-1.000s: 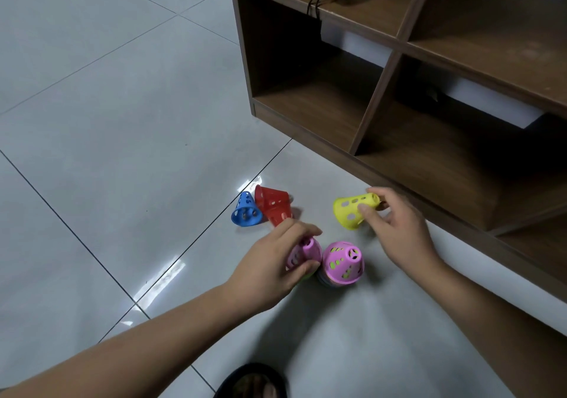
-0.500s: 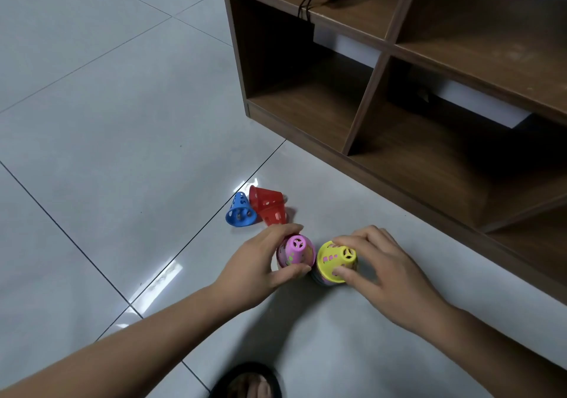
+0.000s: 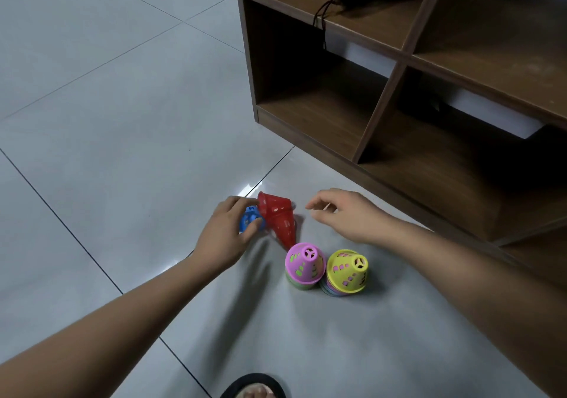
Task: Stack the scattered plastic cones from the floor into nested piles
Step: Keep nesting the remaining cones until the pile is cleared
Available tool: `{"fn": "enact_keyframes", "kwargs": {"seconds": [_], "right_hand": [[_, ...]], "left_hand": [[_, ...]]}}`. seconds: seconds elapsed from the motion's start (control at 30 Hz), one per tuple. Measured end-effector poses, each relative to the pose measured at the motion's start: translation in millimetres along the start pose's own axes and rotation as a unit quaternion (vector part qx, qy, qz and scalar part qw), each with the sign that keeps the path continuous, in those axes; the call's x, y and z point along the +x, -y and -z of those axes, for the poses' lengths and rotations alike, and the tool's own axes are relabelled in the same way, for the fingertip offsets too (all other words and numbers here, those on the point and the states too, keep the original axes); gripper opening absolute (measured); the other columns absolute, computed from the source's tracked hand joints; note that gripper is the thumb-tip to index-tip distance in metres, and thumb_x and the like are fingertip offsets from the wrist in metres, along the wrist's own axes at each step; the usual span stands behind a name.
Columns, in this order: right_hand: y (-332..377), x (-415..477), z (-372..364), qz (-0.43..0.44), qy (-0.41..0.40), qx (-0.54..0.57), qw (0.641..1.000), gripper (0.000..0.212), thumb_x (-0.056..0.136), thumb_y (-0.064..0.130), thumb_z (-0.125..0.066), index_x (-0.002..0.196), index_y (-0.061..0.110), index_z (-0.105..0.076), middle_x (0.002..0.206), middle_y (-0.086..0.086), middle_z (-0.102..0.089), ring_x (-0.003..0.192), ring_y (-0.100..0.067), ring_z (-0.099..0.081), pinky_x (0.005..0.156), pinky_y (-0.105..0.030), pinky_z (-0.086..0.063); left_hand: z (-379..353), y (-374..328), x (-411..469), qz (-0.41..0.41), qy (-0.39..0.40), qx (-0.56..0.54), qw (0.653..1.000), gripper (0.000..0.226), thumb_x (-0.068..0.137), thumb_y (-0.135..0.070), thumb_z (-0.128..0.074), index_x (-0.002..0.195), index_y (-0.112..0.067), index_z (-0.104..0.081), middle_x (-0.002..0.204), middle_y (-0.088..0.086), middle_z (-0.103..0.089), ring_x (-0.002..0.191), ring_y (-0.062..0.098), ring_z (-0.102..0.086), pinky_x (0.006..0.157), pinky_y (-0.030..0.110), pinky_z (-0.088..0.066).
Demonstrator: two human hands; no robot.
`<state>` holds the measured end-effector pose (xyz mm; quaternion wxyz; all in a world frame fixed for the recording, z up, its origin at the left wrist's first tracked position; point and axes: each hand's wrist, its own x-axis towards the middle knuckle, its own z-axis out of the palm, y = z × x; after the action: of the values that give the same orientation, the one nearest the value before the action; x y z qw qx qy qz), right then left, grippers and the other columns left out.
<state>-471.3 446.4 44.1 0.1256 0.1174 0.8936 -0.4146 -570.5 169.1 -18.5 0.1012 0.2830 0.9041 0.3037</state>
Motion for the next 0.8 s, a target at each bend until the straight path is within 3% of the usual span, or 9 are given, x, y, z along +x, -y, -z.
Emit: {"fn": "enact_keyframes", "kwargs": {"seconds": [0.13, 0.23, 0.37, 0.43, 0.53, 0.6, 0.67, 0.73, 0.8], "right_hand": [[14, 34, -17, 0.011, 0.065, -0.072, 0.995, 0.024, 0.103, 0.023, -0.064, 0.124, 0.029, -0.073, 0.107, 0.017, -0.06, 0.094, -0.009, -0.06, 0.076, -0.016, -0.042], [21, 54, -29, 0.024, 0.086, -0.128, 0.988, 0.033, 0.104, 0.015, -0.058, 0.132, 0.027, -0.069, 0.125, 0.004, -0.06, 0.099, -0.01, -0.055, 0.086, -0.021, -0.04], [24, 64, -39, 0.0, 0.124, -0.143, 0.982, 0.04, 0.101, 0.011, -0.058, 0.138, 0.026, -0.066, 0.139, -0.003, -0.064, 0.108, -0.015, -0.058, 0.092, -0.024, -0.041], [22, 65, -43, -0.016, 0.146, -0.144, 0.979, 0.044, 0.1, 0.012, -0.064, 0.142, 0.024, -0.063, 0.141, -0.002, -0.066, 0.112, -0.014, -0.06, 0.092, -0.021, -0.041], [17, 63, -46, -0.031, 0.168, -0.187, 0.967, 0.05, 0.097, 0.015, -0.069, 0.144, 0.025, -0.059, 0.135, -0.004, -0.067, 0.115, -0.021, -0.063, 0.09, -0.023, -0.044], [13, 60, -47, -0.043, 0.167, -0.197, 0.965, 0.046, 0.097, 0.019, -0.071, 0.141, 0.026, -0.062, 0.13, -0.004, -0.067, 0.107, -0.02, -0.062, 0.089, -0.025, -0.046], [8, 59, -49, -0.047, 0.153, -0.205, 0.966, 0.039, 0.096, 0.026, -0.073, 0.135, 0.025, -0.066, 0.129, -0.004, -0.067, 0.112, -0.022, -0.063, 0.088, -0.025, -0.043], [5, 57, -49, -0.04, 0.125, -0.189, 0.973, 0.029, 0.096, 0.03, -0.074, 0.125, 0.025, -0.072, 0.124, -0.003, -0.07, 0.111, -0.022, -0.066, 0.087, -0.027, -0.045], [2, 53, -44, -0.033, 0.079, -0.144, 0.986, 0.013, 0.096, 0.028, -0.075, 0.108, 0.03, -0.074, 0.106, 0.003, -0.072, 0.097, -0.018, -0.068, 0.082, -0.028, -0.049]], "left_hand": [[-4, 12, 2, 0.026, 0.048, 0.021, 0.998, 0.05, 0.098, -0.061, -0.054, 0.143, -0.04, -0.061, 0.147, -0.008, -0.053, 0.132, 0.021, -0.05, 0.111, 0.039, -0.045], [-6, 21, -1, 0.044, 0.055, 0.024, 0.997, 0.044, 0.099, -0.058, -0.06, 0.139, -0.039, -0.064, 0.147, -0.005, -0.053, 0.13, 0.023, -0.052, 0.108, 0.039, -0.047], [-6, 27, -10, 0.07, 0.029, -0.004, 0.997, 0.017, 0.099, -0.048, -0.068, 0.107, -0.033, -0.066, 0.126, -0.009, -0.054, 0.11, 0.019, -0.058, 0.088, 0.032, -0.048], [-6, 30, -15, 0.084, 0.028, -0.005, 0.996, 0.022, 0.097, -0.048, -0.073, 0.098, -0.03, -0.061, 0.12, -0.01, -0.052, 0.102, 0.017, -0.058, 0.081, 0.03, -0.046], [-8, 34, -24, 0.094, 0.042, 0.014, 0.995, 0.033, 0.091, -0.04, -0.081, 0.104, -0.027, -0.054, 0.119, -0.01, -0.049, 0.095, 0.02, -0.058, 0.074, 0.032, -0.049], [-8, 34, -28, 0.113, 0.045, 0.012, 0.992, 0.038, 0.088, -0.035, -0.08, 0.11, -0.031, -0.048, 0.119, -0.009, -0.049, 0.094, 0.022, -0.059, 0.074, 0.037, -0.054], [-9, 33, -30, 0.137, 0.041, 0.017, 0.99, 0.044, 0.086, -0.031, -0.075, 0.118, -0.034, -0.045, 0.12, -0.006, -0.053, 0.097, 0.025, -0.061, 0.077, 0.041, -0.055], [-11, 35, -30, 0.155, 0.041, 0.082, 0.984, 0.054, 0.087, -0.035, -0.072, 0.133, -0.032, -0.045, 0.122, -0.001, -0.058, 0.105, 0.029, -0.06, 0.086, 0.042, -0.049], [-10, 39, -31, 0.173, 0.045, 0.144, 0.973, 0.06, 0.09, -0.045, -0.068, 0.142, -0.031, -0.043, 0.12, 0.001, -0.06, 0.109, 0.03, -0.058, 0.089, 0.042, -0.04]]}}
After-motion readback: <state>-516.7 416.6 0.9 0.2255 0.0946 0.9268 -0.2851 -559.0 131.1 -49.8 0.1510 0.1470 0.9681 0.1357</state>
